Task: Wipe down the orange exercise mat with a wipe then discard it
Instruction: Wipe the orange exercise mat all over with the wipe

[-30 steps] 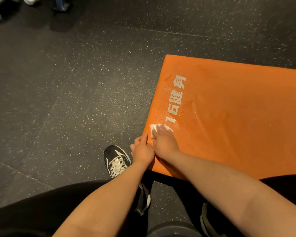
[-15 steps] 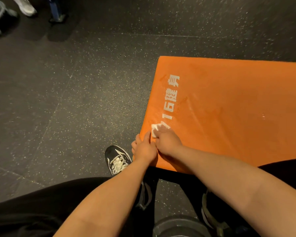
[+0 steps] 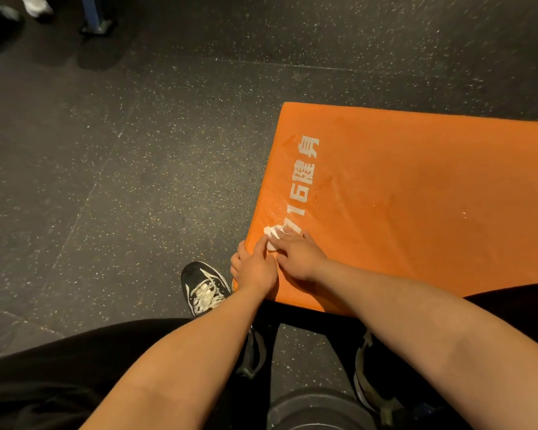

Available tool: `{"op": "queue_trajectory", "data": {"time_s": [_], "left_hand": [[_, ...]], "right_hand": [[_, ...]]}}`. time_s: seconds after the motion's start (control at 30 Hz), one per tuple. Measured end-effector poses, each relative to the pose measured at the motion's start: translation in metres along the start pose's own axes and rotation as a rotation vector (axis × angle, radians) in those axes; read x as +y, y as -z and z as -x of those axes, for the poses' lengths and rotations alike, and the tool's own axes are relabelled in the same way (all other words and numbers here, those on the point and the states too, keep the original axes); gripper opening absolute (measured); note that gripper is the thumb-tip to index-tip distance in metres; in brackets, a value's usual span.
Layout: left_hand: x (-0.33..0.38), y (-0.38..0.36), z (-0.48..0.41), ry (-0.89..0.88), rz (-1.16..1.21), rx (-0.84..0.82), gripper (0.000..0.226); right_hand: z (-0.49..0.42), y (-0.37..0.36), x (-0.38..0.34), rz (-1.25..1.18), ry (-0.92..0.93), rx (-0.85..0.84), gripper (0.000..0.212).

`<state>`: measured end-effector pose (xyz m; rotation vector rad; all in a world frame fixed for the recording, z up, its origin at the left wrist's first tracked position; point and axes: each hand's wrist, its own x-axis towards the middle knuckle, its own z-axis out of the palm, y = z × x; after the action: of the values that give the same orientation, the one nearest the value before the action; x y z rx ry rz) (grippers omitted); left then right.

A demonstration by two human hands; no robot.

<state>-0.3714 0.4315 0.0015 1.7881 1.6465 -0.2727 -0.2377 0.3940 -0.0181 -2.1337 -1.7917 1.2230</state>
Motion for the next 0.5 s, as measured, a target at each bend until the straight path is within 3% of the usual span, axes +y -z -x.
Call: {"op": "queue_trajectory", "data": {"time_s": [0.2, 0.4, 0.5], "left_hand": [[0.000, 0.000, -0.007, 0.009, -0.019, -0.019, 0.054], [0.002, -0.004, -0.016, 0.023, 0.018, -0.039, 0.055], [0.005, -0.005, -0.024, 0.011, -0.016, -0.022, 0.054]], "right_hand": [[-0.006, 0.008, 0.023, -0.040, -0.384, 0.135, 0.063], [-0.011, -0.008, 0.000, 0.007, -0.034, 0.026, 0.055], [-0.017, -0.002, 0.018, 0.065, -0.112, 0.070, 0.057]]}}
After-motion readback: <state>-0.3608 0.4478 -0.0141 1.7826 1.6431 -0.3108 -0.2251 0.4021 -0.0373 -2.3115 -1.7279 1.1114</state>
